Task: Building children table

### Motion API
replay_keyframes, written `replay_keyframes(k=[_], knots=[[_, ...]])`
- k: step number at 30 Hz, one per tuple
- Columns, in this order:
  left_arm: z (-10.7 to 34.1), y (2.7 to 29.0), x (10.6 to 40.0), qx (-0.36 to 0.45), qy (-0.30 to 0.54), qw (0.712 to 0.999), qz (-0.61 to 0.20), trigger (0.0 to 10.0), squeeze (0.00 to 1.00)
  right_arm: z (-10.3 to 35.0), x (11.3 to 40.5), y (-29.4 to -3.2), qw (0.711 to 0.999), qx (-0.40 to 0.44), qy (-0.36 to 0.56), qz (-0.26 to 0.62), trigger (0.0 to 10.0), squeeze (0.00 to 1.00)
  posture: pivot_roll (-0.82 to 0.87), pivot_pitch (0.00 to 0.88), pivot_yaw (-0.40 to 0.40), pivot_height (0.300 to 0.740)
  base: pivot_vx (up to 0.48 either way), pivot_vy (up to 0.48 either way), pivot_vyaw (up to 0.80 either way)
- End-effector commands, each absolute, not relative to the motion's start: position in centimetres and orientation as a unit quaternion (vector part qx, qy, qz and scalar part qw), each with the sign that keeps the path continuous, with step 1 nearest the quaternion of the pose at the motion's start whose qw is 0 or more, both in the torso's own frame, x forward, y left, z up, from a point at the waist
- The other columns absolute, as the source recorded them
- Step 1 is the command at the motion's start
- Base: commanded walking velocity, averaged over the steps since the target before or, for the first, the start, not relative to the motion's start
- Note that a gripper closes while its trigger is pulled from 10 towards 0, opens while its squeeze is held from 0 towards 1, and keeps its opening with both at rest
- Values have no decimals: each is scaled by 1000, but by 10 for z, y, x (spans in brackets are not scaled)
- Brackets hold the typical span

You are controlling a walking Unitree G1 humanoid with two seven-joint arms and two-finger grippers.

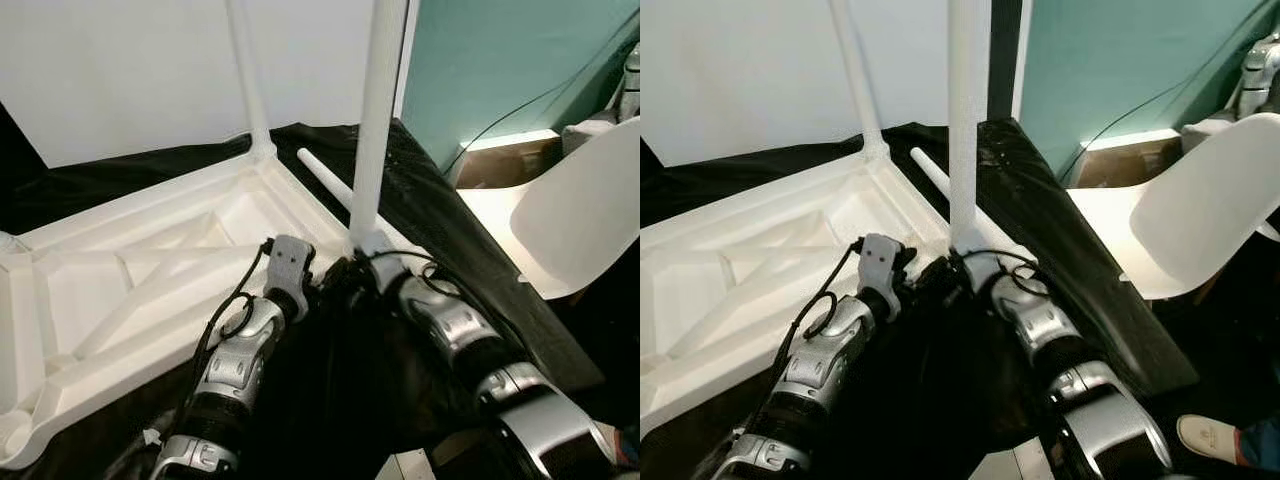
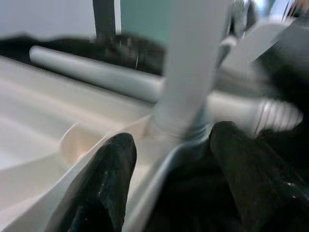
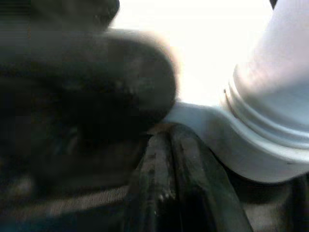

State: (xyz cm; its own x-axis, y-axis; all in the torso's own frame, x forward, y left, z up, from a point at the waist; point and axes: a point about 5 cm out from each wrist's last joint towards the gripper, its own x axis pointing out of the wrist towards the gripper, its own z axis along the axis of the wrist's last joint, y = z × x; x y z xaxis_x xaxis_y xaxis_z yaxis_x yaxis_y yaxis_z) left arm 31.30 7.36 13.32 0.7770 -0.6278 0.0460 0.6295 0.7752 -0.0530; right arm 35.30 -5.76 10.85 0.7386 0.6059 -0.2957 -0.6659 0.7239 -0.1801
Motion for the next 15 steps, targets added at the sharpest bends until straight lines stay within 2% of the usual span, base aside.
replay_keyframes(k=[1,3,8,13,15], knots=[[135,76,313,-34,-19,941,-338,10000,0,115,356,-54,926,-139,91,340,10000,0,41,0,16,740,0,0,0],[133,77,312,-26,-16,943,-332,10000,0,114,350,-38,925,-125,80,349,10000,0,49,0,16,740,0,0,0],[132,81,313,-20,-16,949,-315,10000,0,110,341,-34,924,-112,73,359,10000,0,52,0,17,740,0,0,0],[128,97,320,1,-8,968,-252,10000,0,100,332,-55,945,-105,79,301,10000,0,38,0,24,740,0,0,0],[128,105,321,8,-5,972,-235,10000,0,96,328,-74,960,-108,71,248,10000,0,21,0,30,740,0,0,0]])
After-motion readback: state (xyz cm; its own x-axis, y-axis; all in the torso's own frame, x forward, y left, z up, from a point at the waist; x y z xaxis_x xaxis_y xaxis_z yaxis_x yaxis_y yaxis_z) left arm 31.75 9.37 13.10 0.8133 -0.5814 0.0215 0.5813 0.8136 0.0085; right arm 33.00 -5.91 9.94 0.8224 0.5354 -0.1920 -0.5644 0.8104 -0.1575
